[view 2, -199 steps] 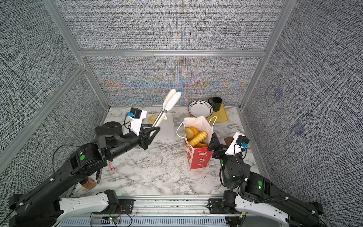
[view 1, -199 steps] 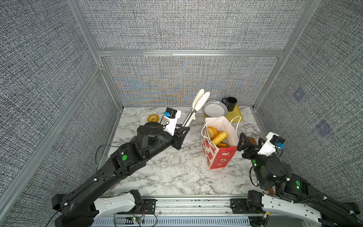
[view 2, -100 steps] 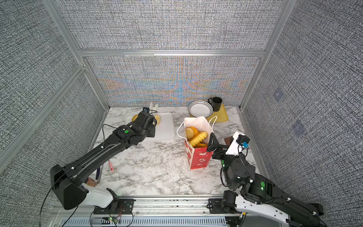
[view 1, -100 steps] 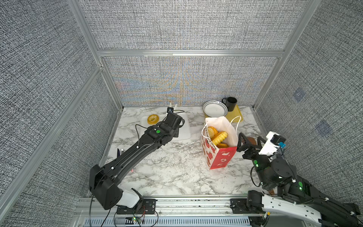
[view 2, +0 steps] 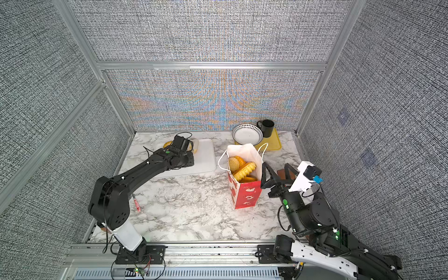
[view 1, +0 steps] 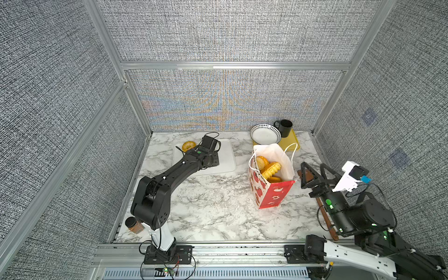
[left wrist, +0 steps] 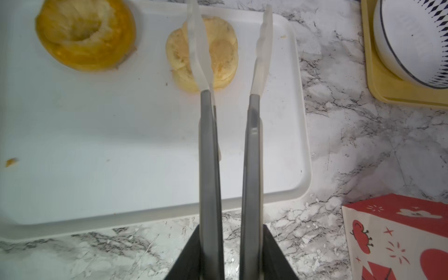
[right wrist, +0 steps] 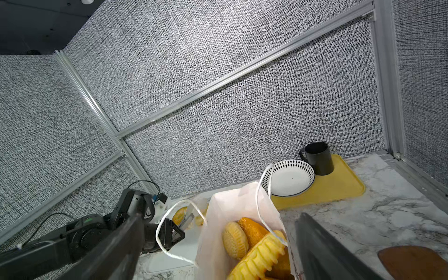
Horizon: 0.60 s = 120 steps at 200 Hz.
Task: Pack bread into a paper bag
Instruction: Pick up the fake bread from the plate.
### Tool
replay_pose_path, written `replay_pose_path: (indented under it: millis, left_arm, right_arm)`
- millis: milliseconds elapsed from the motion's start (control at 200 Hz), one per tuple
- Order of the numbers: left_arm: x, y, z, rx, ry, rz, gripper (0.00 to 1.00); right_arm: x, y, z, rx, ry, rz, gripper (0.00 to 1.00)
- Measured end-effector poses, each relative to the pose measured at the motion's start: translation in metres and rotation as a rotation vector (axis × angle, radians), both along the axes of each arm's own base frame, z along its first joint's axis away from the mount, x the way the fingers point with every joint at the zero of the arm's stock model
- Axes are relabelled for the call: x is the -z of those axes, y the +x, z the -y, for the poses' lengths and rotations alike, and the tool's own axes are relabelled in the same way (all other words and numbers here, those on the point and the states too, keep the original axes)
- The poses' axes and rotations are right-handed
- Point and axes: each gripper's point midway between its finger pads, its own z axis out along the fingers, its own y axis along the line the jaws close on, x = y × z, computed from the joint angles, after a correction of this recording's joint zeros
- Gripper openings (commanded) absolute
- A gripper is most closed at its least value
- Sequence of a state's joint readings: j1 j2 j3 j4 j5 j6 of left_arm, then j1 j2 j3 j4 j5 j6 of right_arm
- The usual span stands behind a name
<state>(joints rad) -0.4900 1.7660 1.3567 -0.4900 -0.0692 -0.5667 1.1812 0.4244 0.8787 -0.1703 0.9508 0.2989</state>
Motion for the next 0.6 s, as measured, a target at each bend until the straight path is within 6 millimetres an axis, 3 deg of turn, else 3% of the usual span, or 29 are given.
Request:
replay_pose_path:
  millis: [330, 601]
  left_arm:
    - [0.027, 0.022, -0.004, -0.036, 0.025, -0.053, 0.43]
    - [0.045, 0.027, -0.014, -0.027, 0.144, -0.090, 0.43]
  right_arm:
    - [0.004, 0.001, -0.006, -0.013, -0.020, -0.002, 0.99]
    - [0.010, 0.003, -0.011, -0.014, -0.044, -0.011, 0.99]
